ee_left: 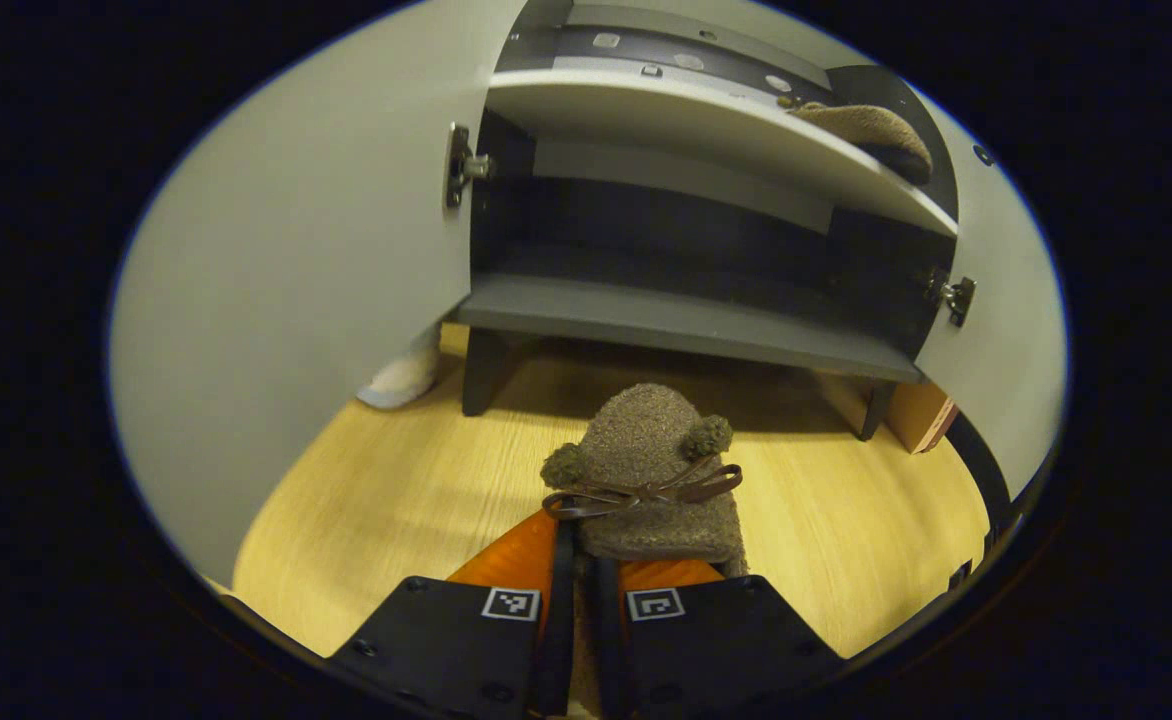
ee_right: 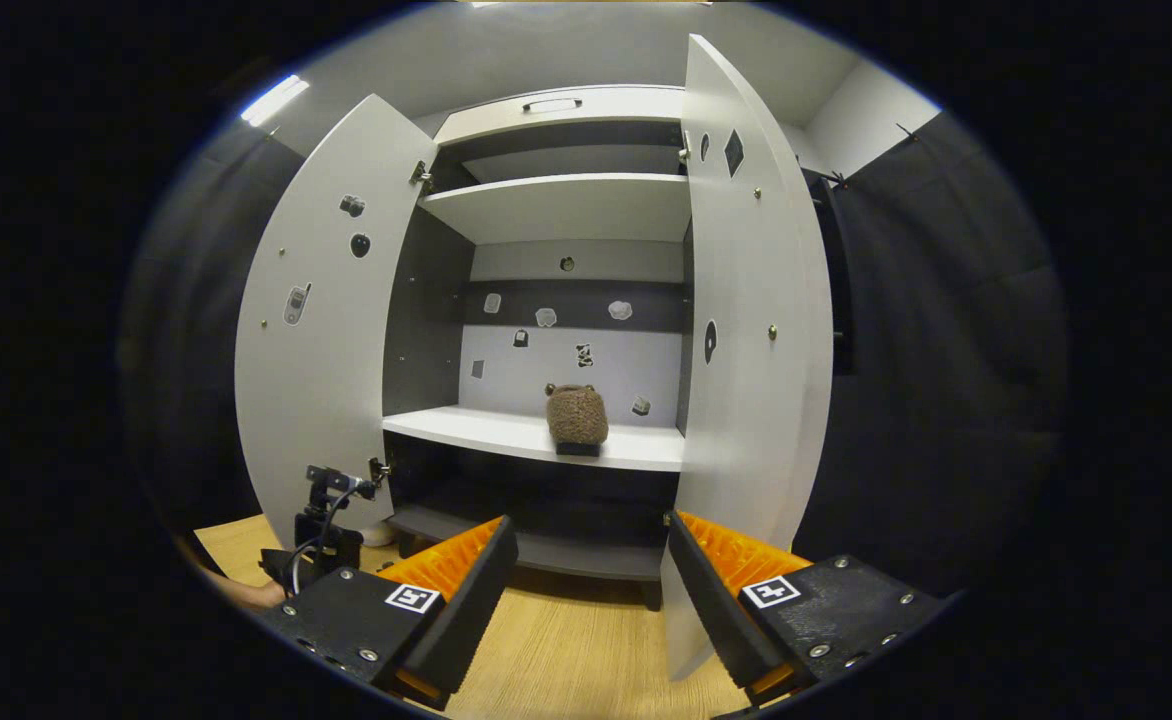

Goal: Grab one shoe with the right hand and put it into the shoe cabinet, grab the other shoe with the left hand and put it into the shoe cabinet; then close the right door with the right hand and the left door with the left hand.

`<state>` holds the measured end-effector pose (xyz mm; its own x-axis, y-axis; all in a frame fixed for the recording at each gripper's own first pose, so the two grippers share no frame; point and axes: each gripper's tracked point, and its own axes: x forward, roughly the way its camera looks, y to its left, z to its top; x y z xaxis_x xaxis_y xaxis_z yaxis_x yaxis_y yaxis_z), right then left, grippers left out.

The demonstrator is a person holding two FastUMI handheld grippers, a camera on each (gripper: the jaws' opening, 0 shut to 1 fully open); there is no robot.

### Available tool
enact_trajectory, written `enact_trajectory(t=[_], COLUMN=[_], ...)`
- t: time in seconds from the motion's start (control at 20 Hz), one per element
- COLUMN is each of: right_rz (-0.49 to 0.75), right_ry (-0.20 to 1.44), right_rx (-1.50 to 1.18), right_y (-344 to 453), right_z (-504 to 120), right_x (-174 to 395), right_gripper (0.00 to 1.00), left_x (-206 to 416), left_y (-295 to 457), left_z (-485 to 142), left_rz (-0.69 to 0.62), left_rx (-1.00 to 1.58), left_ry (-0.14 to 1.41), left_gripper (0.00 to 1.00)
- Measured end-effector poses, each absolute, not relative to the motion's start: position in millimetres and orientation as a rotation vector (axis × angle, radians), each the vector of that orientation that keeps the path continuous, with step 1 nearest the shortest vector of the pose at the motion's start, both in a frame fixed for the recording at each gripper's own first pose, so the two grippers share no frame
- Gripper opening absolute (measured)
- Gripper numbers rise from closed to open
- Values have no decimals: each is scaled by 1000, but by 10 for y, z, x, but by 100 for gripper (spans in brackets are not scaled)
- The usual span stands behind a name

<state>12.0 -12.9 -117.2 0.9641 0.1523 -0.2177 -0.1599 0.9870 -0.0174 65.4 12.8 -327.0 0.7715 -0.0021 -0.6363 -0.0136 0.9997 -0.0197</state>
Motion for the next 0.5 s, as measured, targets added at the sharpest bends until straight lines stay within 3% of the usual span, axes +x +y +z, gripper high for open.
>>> enact_trajectory(t=[0.25,0.5], right_rz=[158,151], right_ry=[182,155], right_rx=[-15,7], right_y=[-85,-146], right_z=[-1044,-910], right_x=[157,130], right_gripper=[94,94], left_x=[831,1861], left_y=[-151,-477], left_z=[-1630,-350], left_rz=[32,-45], left_rx=[-53,-67], left_ry=[460,311], left_gripper=[18,18])
